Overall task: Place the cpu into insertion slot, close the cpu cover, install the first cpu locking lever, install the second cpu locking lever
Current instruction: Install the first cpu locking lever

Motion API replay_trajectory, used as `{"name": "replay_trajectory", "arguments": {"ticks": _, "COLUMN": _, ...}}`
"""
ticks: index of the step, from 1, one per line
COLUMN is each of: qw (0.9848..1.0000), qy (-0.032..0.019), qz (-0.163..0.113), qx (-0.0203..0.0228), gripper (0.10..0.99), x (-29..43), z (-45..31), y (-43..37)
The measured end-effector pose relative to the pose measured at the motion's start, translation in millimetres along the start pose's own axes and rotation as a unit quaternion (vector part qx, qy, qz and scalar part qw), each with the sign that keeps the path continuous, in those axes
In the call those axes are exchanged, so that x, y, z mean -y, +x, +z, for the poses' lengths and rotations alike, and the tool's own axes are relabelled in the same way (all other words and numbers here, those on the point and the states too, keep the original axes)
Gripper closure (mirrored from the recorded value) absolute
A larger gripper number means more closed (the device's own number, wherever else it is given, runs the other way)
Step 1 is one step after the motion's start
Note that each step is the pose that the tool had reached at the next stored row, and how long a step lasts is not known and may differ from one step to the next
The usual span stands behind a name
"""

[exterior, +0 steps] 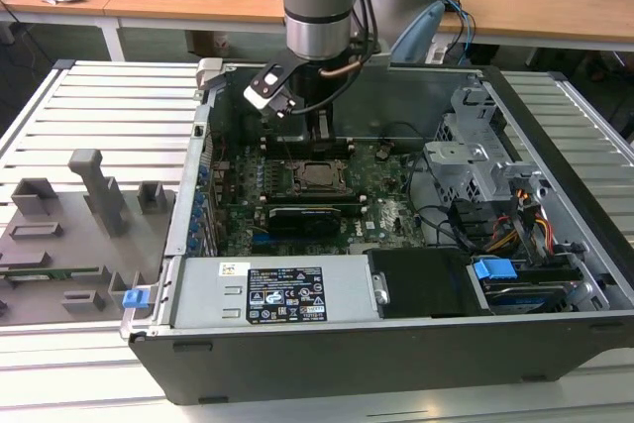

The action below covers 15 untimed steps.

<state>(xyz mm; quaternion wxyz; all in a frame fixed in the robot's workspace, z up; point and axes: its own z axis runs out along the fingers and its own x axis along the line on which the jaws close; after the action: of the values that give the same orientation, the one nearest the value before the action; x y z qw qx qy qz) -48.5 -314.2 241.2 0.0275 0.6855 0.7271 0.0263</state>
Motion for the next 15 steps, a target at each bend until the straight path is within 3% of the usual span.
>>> {"name": "replay_trajectory", "arguments": {"ticks": 11, "qw": 1.0, "qy": 0.0002, "qz": 0.0, "qx": 0.0023, "gripper": 0.98, "x": -0.8, "z": -10.1, "y": 0.1}}
{"name": "replay_trajectory", "arguments": {"ticks": 15, "qw": 1.0, "qy": 0.0025, "qz": 0.001, "qx": 0.0024, "gripper": 0.98, "x": -1.7, "z": -19.7, "y": 0.0}}
